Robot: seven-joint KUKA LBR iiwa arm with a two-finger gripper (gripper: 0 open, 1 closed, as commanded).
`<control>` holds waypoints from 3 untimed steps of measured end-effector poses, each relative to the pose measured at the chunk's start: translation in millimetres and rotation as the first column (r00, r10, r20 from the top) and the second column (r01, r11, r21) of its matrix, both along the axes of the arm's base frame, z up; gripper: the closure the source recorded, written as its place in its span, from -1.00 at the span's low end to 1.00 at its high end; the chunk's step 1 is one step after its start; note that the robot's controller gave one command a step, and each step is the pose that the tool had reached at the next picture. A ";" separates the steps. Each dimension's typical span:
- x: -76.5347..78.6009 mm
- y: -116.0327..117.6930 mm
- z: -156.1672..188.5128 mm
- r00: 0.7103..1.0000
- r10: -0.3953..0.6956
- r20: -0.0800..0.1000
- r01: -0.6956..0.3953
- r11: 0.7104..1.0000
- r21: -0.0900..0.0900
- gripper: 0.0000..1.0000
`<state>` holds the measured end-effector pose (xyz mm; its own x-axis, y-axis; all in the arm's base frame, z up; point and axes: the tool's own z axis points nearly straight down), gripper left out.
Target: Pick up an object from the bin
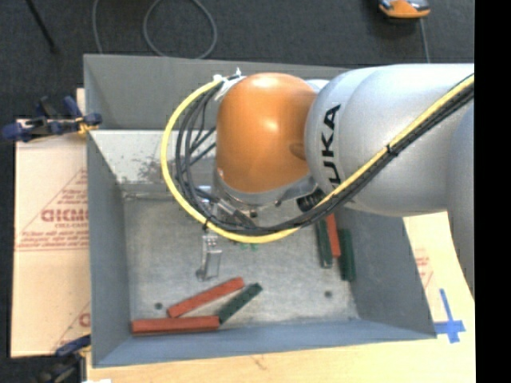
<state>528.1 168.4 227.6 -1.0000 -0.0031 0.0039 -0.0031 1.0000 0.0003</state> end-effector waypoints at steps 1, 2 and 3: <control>9.2 -94.9 -159.1 0.991 0.136 -0.001 -0.136 0.991 -0.002 -1.00; 12.3 -91.4 -153.3 0.991 0.135 0.010 -0.135 0.991 0.001 1.00; 12.3 -91.3 -153.3 0.991 0.133 0.010 -0.133 0.991 0.001 1.00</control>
Offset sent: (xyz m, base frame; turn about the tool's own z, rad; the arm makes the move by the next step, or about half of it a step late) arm 0.0097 -0.0910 -0.1555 -0.1409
